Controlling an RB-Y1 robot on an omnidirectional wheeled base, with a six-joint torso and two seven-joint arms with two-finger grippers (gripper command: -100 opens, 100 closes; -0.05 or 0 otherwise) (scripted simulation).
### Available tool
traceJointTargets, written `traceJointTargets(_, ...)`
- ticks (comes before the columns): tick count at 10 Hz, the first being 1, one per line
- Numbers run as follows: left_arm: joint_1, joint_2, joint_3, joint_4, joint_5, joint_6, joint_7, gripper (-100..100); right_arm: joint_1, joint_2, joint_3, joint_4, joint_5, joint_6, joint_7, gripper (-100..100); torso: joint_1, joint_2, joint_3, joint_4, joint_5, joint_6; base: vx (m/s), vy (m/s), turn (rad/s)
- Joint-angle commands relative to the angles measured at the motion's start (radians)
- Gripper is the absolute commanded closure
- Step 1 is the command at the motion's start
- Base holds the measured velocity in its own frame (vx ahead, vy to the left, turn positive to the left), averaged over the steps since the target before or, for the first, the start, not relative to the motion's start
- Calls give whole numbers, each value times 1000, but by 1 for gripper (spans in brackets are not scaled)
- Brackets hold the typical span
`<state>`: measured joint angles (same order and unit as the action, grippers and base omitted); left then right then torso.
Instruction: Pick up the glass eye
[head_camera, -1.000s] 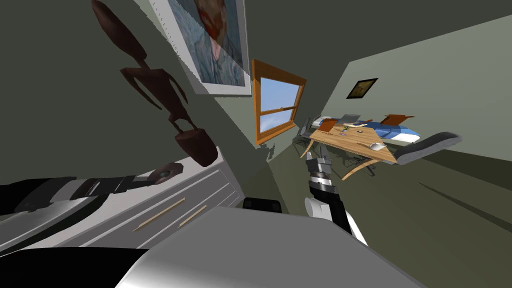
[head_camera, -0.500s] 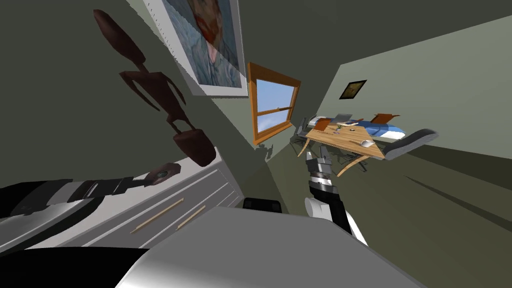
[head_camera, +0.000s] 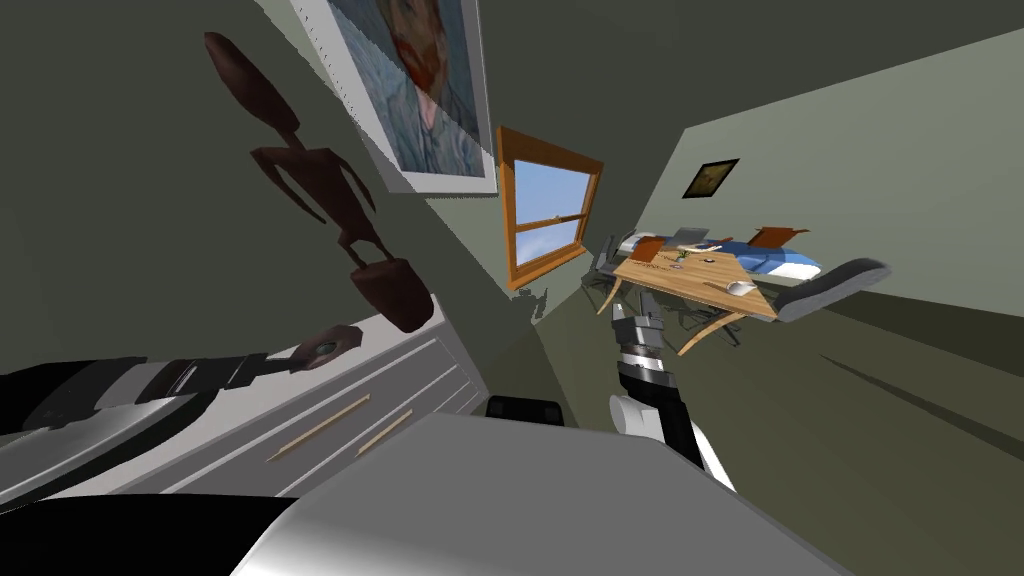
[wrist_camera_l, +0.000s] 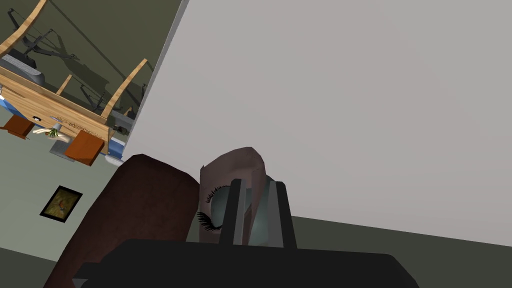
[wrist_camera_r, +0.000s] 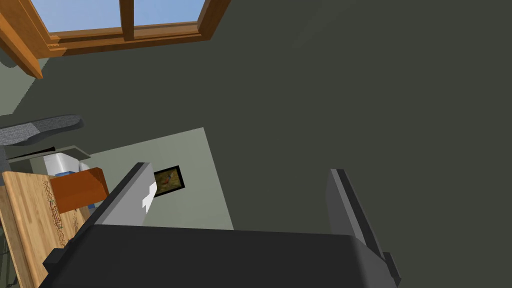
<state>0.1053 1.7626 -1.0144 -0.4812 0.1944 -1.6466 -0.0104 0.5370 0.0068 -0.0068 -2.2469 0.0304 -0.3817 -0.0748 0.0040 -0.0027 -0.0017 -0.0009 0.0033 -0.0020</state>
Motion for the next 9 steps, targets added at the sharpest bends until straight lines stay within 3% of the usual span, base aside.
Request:
traceJointTargets(1, 1, 19, -1, -34, -1, 7, -8, 100, 0, 0, 0, 0, 0, 0, 0, 0, 0, 0, 0, 0, 0, 0, 56, 22, 173)
traceJointTargets(5, -10, 51, 0, -84, -13, 14, -20, 100, 0, 0, 0, 0, 0, 0, 0, 0, 0, -3, -2, -1, 0, 1, 51, 7, 104)
traceJointTargets(6, -21, 82, 1, -134, -25, 20, -32, 100, 0, 0, 0, 0, 0, 0, 0, 0, 0, -2, -2, -1, 1, 2, 52, 21, 188)
traceJointTargets(8, -32, 66, 4, -108, -39, 13, -25, 100, 0, 0, 0, 0, 0, 0, 0, 0, 1, -2, -1, -1, 0, 1, 41, 13, 92)
traceJointTargets(9, -33, 66, 4, -109, -40, 12, -25, 0, 0, 0, 0, 0, 0, 0, 0, 0, 0, -1, -1, -1, 1, 2, 0, 0, 0)
